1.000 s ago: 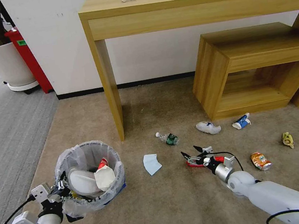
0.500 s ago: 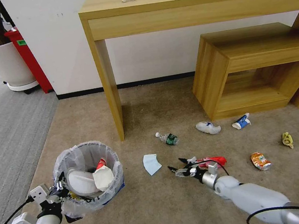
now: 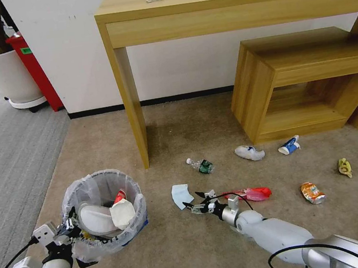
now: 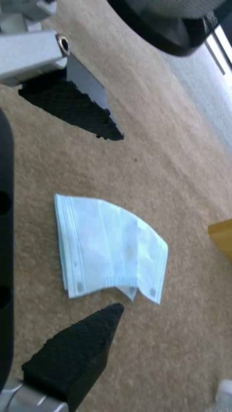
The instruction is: Pick up the trash bin and place the garbage on the floor into it.
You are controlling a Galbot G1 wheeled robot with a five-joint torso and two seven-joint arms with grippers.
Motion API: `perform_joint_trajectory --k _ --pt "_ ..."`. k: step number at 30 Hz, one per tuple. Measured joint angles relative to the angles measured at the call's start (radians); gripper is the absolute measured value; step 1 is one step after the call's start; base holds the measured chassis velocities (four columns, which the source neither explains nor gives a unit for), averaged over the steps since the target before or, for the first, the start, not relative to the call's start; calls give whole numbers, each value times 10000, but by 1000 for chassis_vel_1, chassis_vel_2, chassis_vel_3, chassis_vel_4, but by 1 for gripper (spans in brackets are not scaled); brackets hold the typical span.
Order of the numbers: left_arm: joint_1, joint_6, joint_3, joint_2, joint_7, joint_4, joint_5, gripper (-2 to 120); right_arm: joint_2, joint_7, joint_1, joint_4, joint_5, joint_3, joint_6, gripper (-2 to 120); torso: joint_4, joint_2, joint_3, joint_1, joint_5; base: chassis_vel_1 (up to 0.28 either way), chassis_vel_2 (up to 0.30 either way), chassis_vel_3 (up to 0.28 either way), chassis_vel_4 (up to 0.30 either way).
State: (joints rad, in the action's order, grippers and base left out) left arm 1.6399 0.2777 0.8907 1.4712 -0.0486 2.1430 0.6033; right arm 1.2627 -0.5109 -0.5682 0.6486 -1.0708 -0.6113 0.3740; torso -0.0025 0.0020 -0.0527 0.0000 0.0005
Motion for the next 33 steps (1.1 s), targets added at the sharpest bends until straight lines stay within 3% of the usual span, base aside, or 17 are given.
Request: perform_joint_trajectory --k 20,33 --pt "107 -126 -98 -19 29 120 27 3 1042 203 496 -1522 731 505 -468 93 0 0 0 0 1 0 0 0 0" --pt "180 -169 -179 -16 47 256 74 3 1201 634 541 -1834 1162 983 -785 93 0 1 1 0 2 0 0 0 0"
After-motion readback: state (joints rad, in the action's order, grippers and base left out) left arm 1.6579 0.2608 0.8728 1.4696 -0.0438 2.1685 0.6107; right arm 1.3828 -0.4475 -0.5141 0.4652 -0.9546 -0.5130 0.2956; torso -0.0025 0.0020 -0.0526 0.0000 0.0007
